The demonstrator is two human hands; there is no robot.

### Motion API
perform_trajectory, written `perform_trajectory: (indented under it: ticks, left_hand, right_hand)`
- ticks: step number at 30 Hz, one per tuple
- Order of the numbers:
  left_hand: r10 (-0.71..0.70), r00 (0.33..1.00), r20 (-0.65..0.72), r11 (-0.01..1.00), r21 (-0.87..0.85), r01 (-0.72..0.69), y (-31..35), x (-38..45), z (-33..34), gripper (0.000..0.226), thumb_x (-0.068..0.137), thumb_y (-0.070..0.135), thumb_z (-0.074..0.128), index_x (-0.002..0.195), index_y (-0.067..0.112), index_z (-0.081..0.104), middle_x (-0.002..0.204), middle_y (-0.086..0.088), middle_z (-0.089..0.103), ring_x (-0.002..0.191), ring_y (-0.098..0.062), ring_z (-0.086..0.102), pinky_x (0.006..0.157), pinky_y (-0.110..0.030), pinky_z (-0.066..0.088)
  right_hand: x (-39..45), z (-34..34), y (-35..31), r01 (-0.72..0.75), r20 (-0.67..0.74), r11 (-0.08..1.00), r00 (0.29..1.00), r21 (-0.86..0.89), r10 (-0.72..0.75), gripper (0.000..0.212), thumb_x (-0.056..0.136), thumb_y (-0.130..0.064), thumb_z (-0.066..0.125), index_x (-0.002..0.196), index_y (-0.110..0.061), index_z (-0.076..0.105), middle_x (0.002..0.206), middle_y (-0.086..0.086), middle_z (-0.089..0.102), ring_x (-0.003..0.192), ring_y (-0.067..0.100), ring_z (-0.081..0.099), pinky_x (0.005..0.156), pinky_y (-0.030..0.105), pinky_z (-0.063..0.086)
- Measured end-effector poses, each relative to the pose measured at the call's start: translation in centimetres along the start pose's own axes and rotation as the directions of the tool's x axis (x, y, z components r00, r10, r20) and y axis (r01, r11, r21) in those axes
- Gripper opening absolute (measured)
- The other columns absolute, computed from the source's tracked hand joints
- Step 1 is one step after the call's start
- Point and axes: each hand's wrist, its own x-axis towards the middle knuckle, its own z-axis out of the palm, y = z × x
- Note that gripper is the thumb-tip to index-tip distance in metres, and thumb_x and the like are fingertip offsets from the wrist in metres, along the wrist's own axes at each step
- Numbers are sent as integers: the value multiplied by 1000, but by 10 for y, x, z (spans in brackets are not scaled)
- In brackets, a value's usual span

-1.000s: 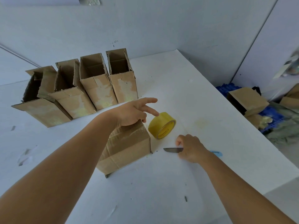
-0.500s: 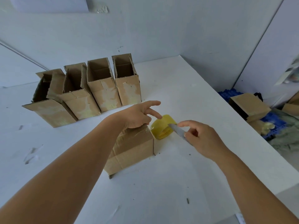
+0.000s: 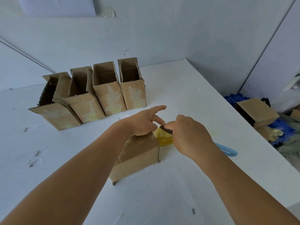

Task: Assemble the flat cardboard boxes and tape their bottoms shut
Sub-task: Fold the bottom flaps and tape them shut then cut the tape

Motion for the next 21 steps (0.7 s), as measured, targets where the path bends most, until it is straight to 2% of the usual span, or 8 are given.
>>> perform_trajectory:
  ticks: [2,3,6,10,13,16,19,21]
  left_hand:
    - [-5,1000,7,1000,-1,5,2,0,-1,78,89,-2,47,147,40,16,117,20,63,73,-3,54,89,-23,41]
    - [5,1000,2,1000,-27,-5,3,0,-2,78,89,-3,48,147,39,16,115,21,64,70,0,55,84,-22,42]
    - [36,999,-15,997,-69,-37,-1,0,-5,78,88,-4,49,147,37,17,115,19,65,58,5,55,77,-24,43]
    - [27,1000,-11,997,-68,-28,-3,2,-3,73,90,0,49,146,37,22,114,20,66,64,1,54,89,-27,47]
    - [32,999,-24,998,-49,-33,-4,1,0,72,90,1,49,146,39,22,114,21,65,67,1,55,94,-29,46]
    - [46,999,-17,997,-54,-46,-3,1,1,73,90,0,49,146,39,22,115,20,65,60,5,54,84,-25,44]
    - [49,998,-26,997,-62,-50,-3,1,1,74,88,-1,49,146,38,22,112,20,66,57,5,52,81,-24,42]
    - [55,998,-34,996,-62,-57,-5,2,2,75,87,-1,49,146,37,23,110,21,67,57,3,50,82,-25,44]
  right_hand:
    - [5,2,-2,24,52,999,998,-39,-22,30,93,-8,47,118,-19,59,79,1,39,73,17,43,58,25,36]
    - [5,7,-4,49,115,997,993,-65,-41,28,92,-7,47,115,-18,60,84,2,46,73,19,47,58,25,37]
    - [-5,37,0,57,359,998,932,1,-53,32,91,-8,47,116,-21,63,108,4,62,94,24,60,76,31,48]
    - [-8,54,25,-56,441,989,898,138,-11,37,95,-18,41,127,-30,56,122,4,57,109,26,55,83,30,45]
    - [-14,72,41,-196,408,964,907,179,109,32,94,-15,39,121,-26,52,114,4,59,92,23,53,71,28,40]
    - [-22,92,52,-255,440,951,884,177,155,24,92,-13,39,108,-21,54,98,2,58,84,21,50,60,25,34]
    - [-25,94,59,-319,386,920,897,227,215,22,94,-31,45,108,-17,54,107,4,57,98,23,53,72,28,41]
    - [-25,87,56,-416,305,773,905,479,297,27,91,-40,50,111,-21,47,109,0,58,102,20,55,77,30,39]
